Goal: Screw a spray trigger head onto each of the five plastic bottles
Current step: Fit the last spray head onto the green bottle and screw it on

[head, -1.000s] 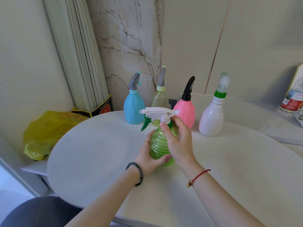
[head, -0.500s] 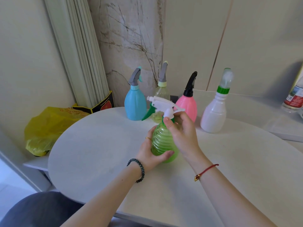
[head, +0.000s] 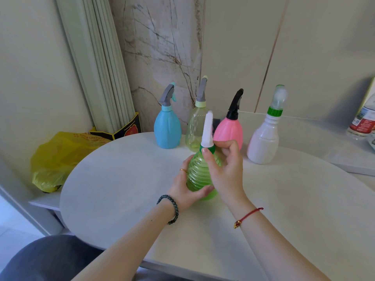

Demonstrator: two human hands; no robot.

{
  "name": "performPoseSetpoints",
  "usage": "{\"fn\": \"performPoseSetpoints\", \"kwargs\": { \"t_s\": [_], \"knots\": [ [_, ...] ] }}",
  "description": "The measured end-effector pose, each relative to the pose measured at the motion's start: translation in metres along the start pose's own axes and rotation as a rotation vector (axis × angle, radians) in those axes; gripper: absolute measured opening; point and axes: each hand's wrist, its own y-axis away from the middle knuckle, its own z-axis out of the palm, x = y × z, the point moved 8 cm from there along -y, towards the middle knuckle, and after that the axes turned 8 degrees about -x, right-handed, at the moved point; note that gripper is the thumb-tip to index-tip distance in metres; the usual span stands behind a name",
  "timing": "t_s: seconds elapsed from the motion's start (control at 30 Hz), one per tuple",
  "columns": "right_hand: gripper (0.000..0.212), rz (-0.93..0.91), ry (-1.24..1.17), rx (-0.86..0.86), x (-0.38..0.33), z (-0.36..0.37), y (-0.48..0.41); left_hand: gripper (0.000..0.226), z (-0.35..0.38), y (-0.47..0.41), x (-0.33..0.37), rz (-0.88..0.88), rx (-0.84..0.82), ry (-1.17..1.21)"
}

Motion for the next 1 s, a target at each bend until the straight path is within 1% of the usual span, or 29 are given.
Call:
{"fn": "performPoseSetpoints", "kwargs": {
  "t_s": [0.1, 0.2, 0.37, 0.53, 0.67, 0.77, 0.87, 1.0],
  "knots": [
    [0.038, 0.029, 0.025, 0.063, 0.003, 0.002, -0.002, 0.083, 0.0, 0.001, 0.002, 0.001, 0.01, -0.015],
    [0.035, 0.055, 0.083, 0.085, 0.006, 0.005, -0.002, 0.079, 0.0, 0.001, 0.001, -0.002, 0.003, 0.006],
    [0.038, -0.002, 0.086, 0.127, -0.002, 0.008, 0.003, 0.082, 0.001, 0.002, 0.002, 0.004, -0.019, 0.031],
    [0.021, -0.013, 0.01, 0.114, 0.001, 0.01, 0.008, 0.081, 0.0, 0.003, 0.003, 0.009, -0.018, 0.021],
    [0.033, 0.009, 0.041, 0.154, 0.002, 0.005, 0.007, 0.08, 0.001, 0.002, 0.003, 0.015, -0.014, 0.017],
    [0.036, 0.042, 0.099, 0.135, 0.004, 0.01, 0.004, 0.081, 0.001, 0.002, 0.003, 0.014, -0.013, 0.012],
    [0.031, 0.018, 0.18, 0.112, 0.0, 0.011, 0.005, 0.08, 0.0, 0.002, 0.003, 0.018, -0.002, -0.003],
    [0.02, 0.031, 0.099, 0.103, 0.002, 0.009, 0.009, 0.081, 0.0, 0.002, 0.003, 0.028, -0.006, 0.011]
  ]
}}
